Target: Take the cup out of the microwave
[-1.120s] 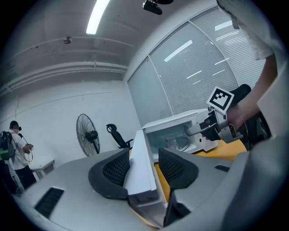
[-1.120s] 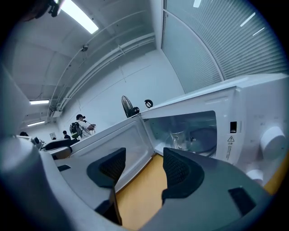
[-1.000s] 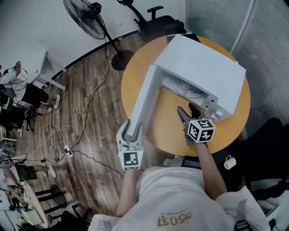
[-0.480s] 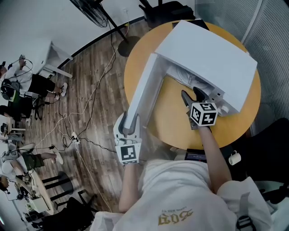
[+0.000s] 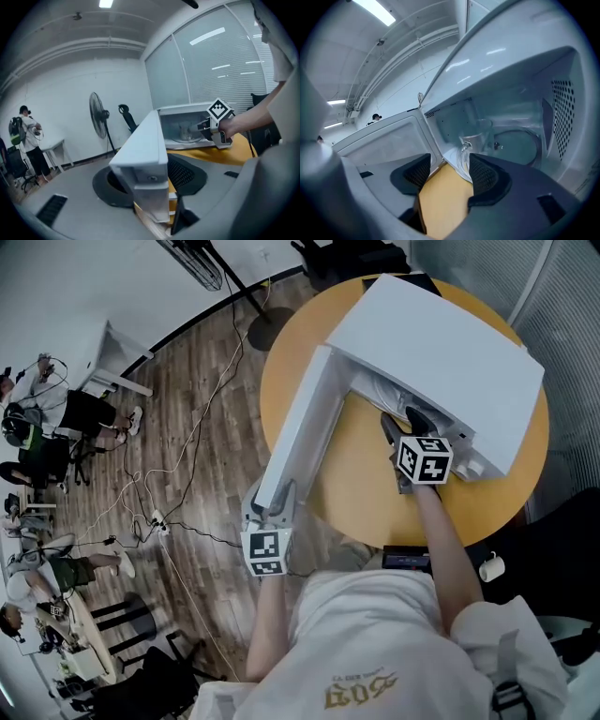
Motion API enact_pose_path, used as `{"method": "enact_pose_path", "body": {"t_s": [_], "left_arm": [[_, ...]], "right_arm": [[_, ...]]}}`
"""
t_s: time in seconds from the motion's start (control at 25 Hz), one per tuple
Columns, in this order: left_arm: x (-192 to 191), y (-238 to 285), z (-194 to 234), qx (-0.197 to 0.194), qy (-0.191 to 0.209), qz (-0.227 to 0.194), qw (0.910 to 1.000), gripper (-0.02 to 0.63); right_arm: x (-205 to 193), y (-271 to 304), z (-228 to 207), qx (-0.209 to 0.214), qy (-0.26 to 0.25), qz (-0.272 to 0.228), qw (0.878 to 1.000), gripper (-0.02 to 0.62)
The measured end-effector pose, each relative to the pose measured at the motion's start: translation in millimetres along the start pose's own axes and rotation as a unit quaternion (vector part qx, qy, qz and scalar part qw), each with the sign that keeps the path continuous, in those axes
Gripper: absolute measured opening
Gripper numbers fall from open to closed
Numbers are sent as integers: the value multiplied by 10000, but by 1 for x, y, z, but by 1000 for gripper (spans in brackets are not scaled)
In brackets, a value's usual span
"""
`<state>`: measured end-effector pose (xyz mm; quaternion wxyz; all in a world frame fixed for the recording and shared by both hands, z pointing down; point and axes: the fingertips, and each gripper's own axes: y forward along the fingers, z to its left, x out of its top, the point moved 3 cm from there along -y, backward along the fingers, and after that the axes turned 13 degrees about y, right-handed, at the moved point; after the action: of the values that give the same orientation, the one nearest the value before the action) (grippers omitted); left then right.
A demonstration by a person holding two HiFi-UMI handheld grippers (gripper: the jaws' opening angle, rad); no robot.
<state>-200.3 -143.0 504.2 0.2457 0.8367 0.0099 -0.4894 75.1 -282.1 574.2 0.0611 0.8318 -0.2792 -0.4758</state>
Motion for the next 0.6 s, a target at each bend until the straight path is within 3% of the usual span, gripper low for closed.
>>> {"method": "enact_pose_path", "body": {"t_s": [0.08, 0.2, 0.6], "left_arm": [[0, -4, -8, 167, -21, -184, 9997, 209], [11, -2, -17, 266, -128, -386, 9988, 221], [8, -1, -11, 224, -420, -429, 9979, 184]], "right_arm": [[-1, 5, -2, 11, -77, 43, 10000, 252], [-3, 7, -7, 13, -126, 156, 9998, 252], [-4, 19, -3, -102, -194, 132, 9997, 243]]}}
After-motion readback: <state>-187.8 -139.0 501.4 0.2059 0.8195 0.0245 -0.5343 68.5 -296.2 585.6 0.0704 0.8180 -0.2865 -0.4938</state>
